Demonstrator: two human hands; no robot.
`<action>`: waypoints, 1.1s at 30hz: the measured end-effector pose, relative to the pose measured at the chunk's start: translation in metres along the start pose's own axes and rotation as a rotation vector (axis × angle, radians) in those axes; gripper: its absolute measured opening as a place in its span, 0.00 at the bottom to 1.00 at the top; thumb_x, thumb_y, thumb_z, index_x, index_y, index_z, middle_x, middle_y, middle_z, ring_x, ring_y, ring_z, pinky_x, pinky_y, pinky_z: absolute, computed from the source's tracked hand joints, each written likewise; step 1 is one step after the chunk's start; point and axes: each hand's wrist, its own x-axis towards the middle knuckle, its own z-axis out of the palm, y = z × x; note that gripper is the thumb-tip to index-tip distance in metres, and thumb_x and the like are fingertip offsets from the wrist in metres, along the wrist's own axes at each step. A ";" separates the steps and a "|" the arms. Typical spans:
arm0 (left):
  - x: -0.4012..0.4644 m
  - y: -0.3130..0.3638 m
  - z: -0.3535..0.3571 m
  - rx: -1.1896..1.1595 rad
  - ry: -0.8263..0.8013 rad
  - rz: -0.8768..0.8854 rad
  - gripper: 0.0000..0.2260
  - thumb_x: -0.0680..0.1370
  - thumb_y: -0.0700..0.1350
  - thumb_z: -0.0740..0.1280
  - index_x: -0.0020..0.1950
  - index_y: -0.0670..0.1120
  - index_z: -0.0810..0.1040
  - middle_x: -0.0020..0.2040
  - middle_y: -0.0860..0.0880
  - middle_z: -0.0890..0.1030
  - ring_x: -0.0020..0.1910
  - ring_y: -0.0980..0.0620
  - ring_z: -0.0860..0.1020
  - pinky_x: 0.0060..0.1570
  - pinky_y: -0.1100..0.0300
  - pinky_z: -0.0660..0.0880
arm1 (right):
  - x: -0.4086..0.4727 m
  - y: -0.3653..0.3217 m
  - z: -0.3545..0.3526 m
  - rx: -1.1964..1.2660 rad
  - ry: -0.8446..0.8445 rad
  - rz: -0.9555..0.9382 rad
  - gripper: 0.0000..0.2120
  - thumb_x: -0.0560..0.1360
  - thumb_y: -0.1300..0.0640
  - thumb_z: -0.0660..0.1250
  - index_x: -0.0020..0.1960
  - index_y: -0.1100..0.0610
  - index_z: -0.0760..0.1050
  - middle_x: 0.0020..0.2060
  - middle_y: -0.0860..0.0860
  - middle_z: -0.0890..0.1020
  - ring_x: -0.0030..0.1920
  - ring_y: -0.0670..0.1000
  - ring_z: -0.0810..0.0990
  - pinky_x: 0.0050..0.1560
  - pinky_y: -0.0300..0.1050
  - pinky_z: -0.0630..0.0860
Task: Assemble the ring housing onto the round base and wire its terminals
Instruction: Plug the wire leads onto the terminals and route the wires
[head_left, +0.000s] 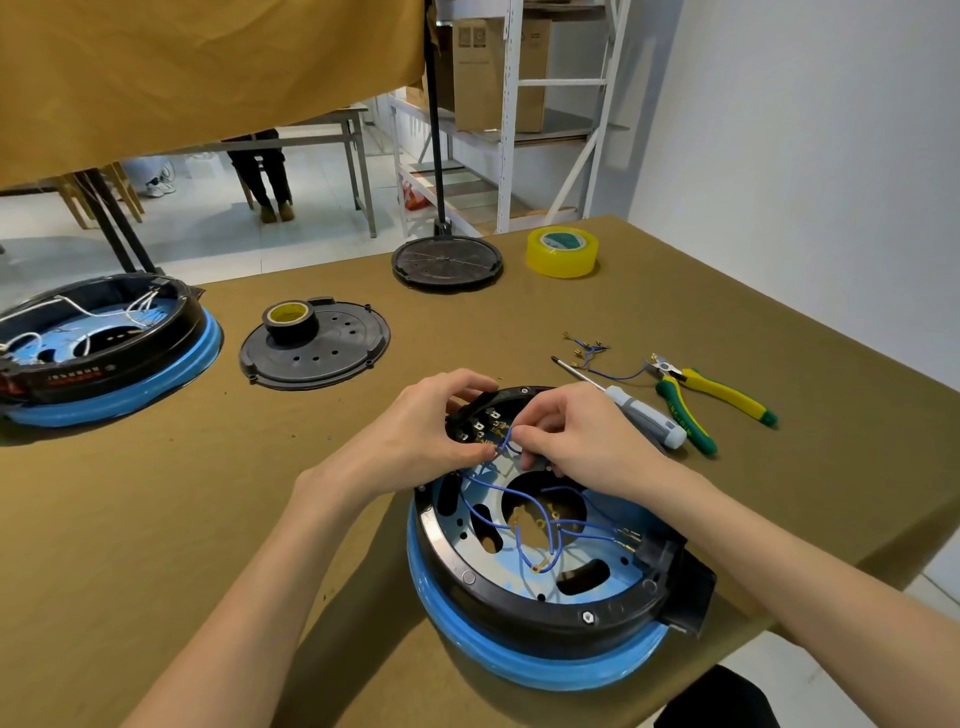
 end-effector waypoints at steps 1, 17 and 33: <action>0.000 0.000 0.000 0.000 0.001 -0.003 0.29 0.73 0.51 0.79 0.72 0.58 0.73 0.64 0.56 0.78 0.60 0.62 0.76 0.55 0.65 0.74 | 0.000 0.000 0.000 0.015 0.006 0.000 0.06 0.79 0.64 0.69 0.45 0.61 0.83 0.31 0.53 0.86 0.27 0.41 0.80 0.30 0.29 0.73; 0.000 -0.001 -0.003 0.046 0.012 -0.007 0.26 0.77 0.51 0.75 0.73 0.59 0.72 0.66 0.56 0.78 0.61 0.59 0.76 0.59 0.58 0.77 | 0.005 -0.006 0.002 -0.055 -0.057 0.047 0.06 0.80 0.61 0.68 0.46 0.58 0.82 0.33 0.52 0.86 0.26 0.45 0.78 0.30 0.39 0.76; -0.002 0.005 -0.004 0.114 0.029 -0.002 0.28 0.77 0.42 0.71 0.77 0.53 0.72 0.68 0.53 0.76 0.65 0.54 0.76 0.64 0.58 0.75 | 0.012 -0.014 0.011 -0.144 -0.031 0.060 0.07 0.78 0.64 0.66 0.43 0.59 0.80 0.31 0.52 0.86 0.25 0.49 0.80 0.30 0.41 0.78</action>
